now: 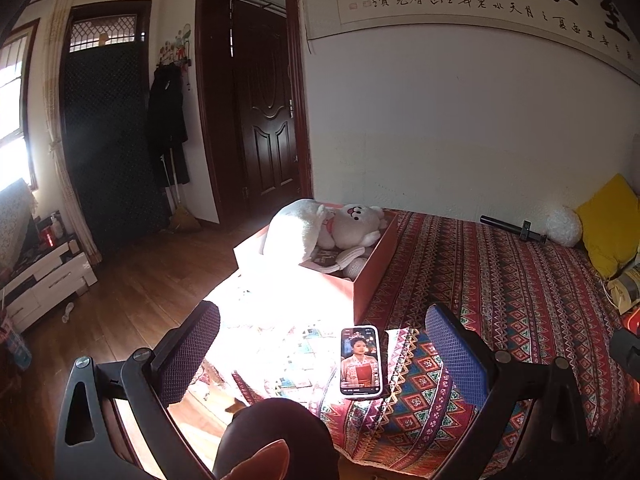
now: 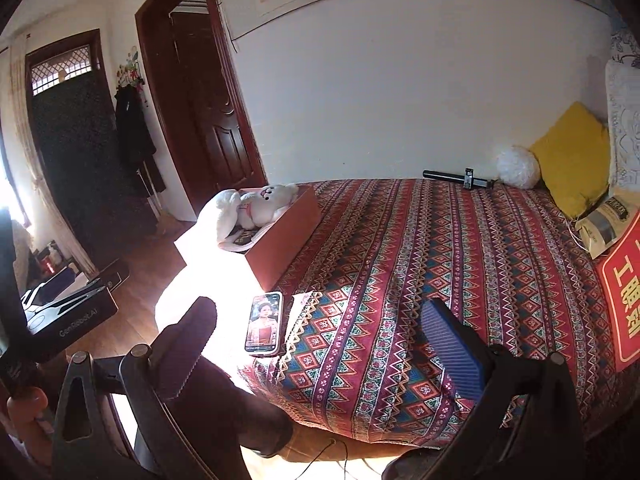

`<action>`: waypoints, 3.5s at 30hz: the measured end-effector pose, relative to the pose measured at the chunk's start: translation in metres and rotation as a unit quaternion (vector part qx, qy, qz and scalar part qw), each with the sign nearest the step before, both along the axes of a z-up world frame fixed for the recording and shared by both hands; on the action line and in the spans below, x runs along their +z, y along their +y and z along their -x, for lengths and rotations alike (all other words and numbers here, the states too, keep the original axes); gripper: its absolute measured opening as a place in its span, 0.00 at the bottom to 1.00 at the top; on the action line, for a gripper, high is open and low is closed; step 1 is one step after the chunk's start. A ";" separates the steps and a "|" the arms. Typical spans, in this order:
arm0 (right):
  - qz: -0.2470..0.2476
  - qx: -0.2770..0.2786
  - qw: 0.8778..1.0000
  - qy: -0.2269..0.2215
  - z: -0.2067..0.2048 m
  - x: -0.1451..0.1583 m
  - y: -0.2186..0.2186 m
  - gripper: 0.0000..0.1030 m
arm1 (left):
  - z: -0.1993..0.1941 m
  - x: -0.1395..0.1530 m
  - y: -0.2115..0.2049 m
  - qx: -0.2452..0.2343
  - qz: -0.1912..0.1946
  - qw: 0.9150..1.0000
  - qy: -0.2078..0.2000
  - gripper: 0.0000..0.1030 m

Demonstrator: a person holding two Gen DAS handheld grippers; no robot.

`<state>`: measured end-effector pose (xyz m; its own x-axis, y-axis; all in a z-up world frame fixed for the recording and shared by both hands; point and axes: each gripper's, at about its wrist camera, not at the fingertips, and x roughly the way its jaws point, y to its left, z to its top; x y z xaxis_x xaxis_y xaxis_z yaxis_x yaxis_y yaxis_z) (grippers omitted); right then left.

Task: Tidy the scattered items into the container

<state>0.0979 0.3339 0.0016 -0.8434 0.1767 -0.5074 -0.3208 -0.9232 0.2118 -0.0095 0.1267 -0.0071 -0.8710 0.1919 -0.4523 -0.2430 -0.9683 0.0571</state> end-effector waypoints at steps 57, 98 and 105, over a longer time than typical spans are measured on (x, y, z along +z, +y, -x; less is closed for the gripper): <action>0.015 -0.248 0.947 -0.205 0.168 -0.268 0.278 0.99 | 0.224 -0.282 0.373 -0.214 0.076 0.953 -0.201 1.00; 0.017 -0.250 0.946 -0.204 0.167 -0.267 0.274 0.99 | 0.216 -0.271 0.363 -0.216 0.073 0.953 -0.201 1.00; 0.017 -0.250 0.946 -0.204 0.167 -0.266 0.274 0.99 | 0.216 -0.270 0.363 -0.216 0.073 0.953 -0.202 1.00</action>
